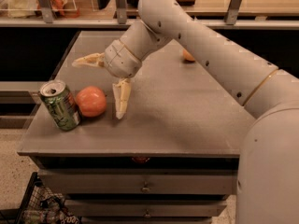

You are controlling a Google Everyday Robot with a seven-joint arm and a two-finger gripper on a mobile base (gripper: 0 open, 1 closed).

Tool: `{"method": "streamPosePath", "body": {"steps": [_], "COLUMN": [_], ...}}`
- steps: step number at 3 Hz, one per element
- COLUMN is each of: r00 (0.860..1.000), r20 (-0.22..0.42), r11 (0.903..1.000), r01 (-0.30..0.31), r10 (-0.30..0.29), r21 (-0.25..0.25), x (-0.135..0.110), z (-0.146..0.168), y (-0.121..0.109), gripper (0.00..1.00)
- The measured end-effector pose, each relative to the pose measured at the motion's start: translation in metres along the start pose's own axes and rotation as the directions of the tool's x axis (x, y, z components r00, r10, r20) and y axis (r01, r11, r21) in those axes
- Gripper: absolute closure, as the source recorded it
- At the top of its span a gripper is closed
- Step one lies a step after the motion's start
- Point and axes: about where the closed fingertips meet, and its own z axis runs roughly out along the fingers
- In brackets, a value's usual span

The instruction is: Move apple near green can

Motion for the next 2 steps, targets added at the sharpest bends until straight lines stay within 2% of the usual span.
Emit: {"method": "streamPosePath", "body": {"steps": [2], "r00": [1.0], "r20": [0.019], "r11": [0.9999], "r01": [-0.003], "r10": [0.003], "r21": [-0.013], "x": [0.0], "z": [-0.0011], "y": [0.0022], "gripper": [0.0]}}
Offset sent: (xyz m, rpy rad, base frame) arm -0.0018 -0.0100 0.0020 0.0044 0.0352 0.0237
